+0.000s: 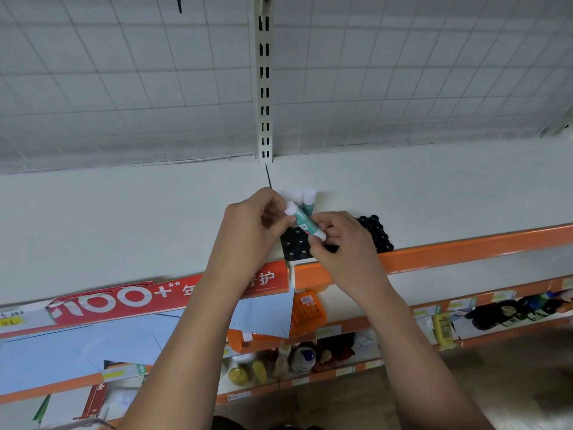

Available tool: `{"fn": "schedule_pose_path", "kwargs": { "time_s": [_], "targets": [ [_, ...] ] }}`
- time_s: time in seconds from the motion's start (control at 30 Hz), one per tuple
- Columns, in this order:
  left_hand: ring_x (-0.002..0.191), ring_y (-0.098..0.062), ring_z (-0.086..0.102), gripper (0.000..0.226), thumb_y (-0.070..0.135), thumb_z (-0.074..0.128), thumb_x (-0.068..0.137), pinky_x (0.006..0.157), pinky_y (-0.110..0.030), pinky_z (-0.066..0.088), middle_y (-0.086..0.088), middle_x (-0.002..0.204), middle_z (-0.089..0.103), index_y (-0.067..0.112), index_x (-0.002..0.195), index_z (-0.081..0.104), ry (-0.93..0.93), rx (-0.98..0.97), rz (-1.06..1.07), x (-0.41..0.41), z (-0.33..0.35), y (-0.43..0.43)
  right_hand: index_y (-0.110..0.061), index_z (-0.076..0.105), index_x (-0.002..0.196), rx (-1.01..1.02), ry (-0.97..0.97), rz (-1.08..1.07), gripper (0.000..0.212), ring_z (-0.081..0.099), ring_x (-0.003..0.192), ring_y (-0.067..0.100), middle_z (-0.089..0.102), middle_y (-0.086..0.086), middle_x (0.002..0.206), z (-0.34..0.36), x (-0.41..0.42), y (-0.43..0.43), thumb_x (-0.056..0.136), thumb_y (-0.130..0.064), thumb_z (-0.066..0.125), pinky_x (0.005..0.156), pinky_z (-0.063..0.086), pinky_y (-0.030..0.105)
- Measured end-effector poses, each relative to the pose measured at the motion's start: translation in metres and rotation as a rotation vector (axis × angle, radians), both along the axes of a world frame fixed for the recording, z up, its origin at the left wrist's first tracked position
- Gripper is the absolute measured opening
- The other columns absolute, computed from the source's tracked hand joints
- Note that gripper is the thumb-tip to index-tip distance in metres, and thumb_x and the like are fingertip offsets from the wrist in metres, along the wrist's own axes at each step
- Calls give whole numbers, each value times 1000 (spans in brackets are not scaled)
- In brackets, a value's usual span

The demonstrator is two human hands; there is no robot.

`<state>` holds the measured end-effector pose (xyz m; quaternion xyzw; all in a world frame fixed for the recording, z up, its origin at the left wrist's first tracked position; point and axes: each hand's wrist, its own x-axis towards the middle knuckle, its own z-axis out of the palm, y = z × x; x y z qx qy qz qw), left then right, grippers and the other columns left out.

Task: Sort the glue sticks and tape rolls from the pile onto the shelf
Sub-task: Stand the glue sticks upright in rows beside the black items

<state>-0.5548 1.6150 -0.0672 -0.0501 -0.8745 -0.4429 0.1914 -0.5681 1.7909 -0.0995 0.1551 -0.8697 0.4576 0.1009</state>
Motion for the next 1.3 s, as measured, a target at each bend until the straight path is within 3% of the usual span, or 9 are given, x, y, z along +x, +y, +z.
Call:
{"fn": "schedule_pose_path", "kwargs": {
  "time_s": [0.13,0.23,0.33,0.47,0.57,0.8,1.07,1.3],
  "targets": [
    [72,-4,63,15,28,75,83,68,-22,53,11,75,66,22,82,62,-73,-94,71,-2,-7,0,-27,62,107,-309,-125,-53,27,68,90,4,68,-7,103,7,-1,5,86,-10,69,75,54,15],
    [74,-9,63,12,30,72,85,70,-29,54,7,77,68,21,83,64,-117,-177,59,-2,-13,5,-25,62,105,-427,-78,-99,26,69,85,-1,69,-19,91,16,-3,6,84,-12,72,68,53,11],
    [79,-16,63,11,32,70,86,71,-33,51,4,84,69,21,86,70,-115,-322,43,-3,-17,10,-29,60,105,-376,22,-117,28,68,87,-4,65,-26,96,23,-7,7,84,-15,73,71,51,7],
    [88,-19,61,13,28,69,86,72,-32,48,3,97,66,21,95,75,-108,-422,-15,-4,-20,17,-27,61,103,-101,190,-102,24,65,89,-1,63,-15,100,24,-14,5,87,-13,71,79,55,16],
    [89,-18,61,11,23,67,87,70,-29,46,3,99,64,20,92,77,-116,-436,-30,-5,-23,19,-21,63,104,44,279,-96,20,63,86,3,62,-7,103,21,-19,3,88,-12,69,80,56,21],
    [86,-17,60,11,18,68,85,68,-31,48,2,97,64,19,86,79,-101,-417,-29,-7,-26,18,-18,66,105,53,248,-87,19,65,83,5,64,-4,99,19,-24,-1,87,-13,70,80,57,26],
    [80,-15,60,9,20,70,83,61,-24,37,3,92,63,20,81,78,-99,-415,-2,-10,-27,18,-19,67,106,5,221,-113,23,64,86,3,64,-3,98,11,-19,-12,86,-8,70,82,55,18],
    [90,-13,60,13,26,65,88,73,-25,45,7,102,64,22,92,78,-161,-428,-34,-7,-22,13,-19,66,110,92,175,-98,22,63,89,8,64,-4,102,23,-14,-9,89,-12,67,83,54,26]
  ]
}}
